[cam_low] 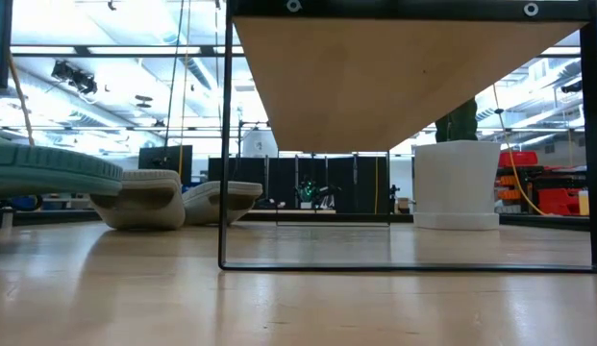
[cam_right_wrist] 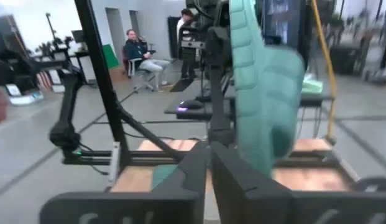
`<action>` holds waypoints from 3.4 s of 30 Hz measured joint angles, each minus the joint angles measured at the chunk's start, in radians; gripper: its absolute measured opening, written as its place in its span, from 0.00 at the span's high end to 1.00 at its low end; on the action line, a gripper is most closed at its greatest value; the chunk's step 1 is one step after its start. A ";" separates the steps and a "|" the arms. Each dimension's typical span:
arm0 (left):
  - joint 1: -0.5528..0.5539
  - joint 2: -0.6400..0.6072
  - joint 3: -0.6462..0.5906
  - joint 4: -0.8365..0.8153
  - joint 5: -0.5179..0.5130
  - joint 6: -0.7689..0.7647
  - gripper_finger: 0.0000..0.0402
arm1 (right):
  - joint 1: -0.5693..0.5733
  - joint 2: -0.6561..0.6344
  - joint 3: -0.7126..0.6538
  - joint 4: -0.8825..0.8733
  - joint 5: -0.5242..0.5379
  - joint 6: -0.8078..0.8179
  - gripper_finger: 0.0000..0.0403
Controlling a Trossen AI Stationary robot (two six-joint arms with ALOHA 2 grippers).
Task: Pick and place slides into the shelf
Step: Put the bottom green slide on the shelf
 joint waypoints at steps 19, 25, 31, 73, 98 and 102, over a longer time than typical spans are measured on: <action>0.172 0.143 0.000 0.312 0.258 0.002 0.80 | 0.000 0.000 0.000 0.044 0.161 -0.092 0.40; 0.226 0.181 0.000 0.369 0.344 -0.051 0.80 | 0.000 0.000 0.000 0.044 0.254 -0.091 0.36; 0.256 0.216 0.000 0.437 0.387 -0.082 0.80 | 0.000 0.000 0.000 0.044 0.301 -0.096 0.39; 0.288 0.232 0.000 0.424 0.386 -0.192 0.48 | -0.002 0.001 0.086 -0.010 0.308 -0.227 0.87; 0.439 0.143 0.000 0.274 0.382 -0.189 0.52 | 0.122 -0.001 0.485 -0.857 0.273 -0.179 0.87; 0.439 0.143 0.000 0.269 0.383 -0.180 0.51 | 0.181 -0.002 0.485 -0.926 0.271 -0.137 0.87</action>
